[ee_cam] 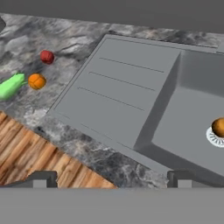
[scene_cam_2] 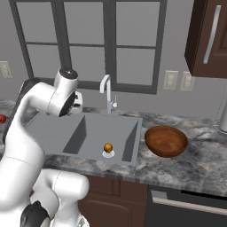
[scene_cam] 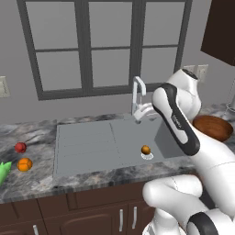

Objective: There is a mixed pile of frozen fruits and vegetables on the counter. Locate all the frozen vegetables and place the items in a bowl on the counter. Take all the frozen fruits and defrost them in a running sink.

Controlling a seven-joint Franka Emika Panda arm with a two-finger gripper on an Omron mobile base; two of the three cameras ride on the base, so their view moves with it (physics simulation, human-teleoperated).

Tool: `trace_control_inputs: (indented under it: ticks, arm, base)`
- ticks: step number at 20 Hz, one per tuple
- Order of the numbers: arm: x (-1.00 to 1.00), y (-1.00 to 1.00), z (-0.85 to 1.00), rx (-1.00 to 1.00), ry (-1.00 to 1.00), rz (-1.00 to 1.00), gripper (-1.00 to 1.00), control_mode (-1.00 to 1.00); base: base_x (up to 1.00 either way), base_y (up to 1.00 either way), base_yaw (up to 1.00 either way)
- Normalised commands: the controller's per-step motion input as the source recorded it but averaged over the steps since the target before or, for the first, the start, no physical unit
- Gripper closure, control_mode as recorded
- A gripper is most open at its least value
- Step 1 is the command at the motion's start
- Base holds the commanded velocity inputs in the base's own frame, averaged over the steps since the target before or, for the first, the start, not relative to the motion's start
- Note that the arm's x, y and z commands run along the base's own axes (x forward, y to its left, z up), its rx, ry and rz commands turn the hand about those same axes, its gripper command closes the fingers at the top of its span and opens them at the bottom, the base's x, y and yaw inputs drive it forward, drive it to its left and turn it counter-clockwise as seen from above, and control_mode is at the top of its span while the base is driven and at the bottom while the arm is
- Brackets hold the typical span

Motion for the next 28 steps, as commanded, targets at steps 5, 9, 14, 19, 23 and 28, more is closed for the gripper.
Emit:
trace_control_inputs:
  ticks: [5, 9, 14, 19, 23, 28]
  arm:
    - [-0.01, 0.28, 0.06, 0.06, -0.02, -0.03, -1.00, -1.00]
    - [-0.10, 0.62, 0.00, 0.00, -0.08, -0.03, -1.00, -1.00]
    - [-0.07, 0.90, 0.11, -0.04, -0.15, -0.06, -1.00, -1.00]
    - [-0.01, 0.71, 0.17, -0.03, -0.11, -0.05, -1.00, -1.00]
    - [-0.07, 0.58, 0.03, -0.01, -0.05, -0.03, -1.00, -1.00]
    - [-0.18, 0.62, 0.00, -0.01, -0.09, -0.02, -1.00, -1.00]
  base:
    - [0.00, 0.00, 0.00]
    - [0.00, 0.00, 0.00]
    - [0.00, 0.00, 0.00]
    - [0.00, 0.00, 0.00]
    - [0.00, 0.00, 0.00]
    - [0.00, 0.00, 0.00]
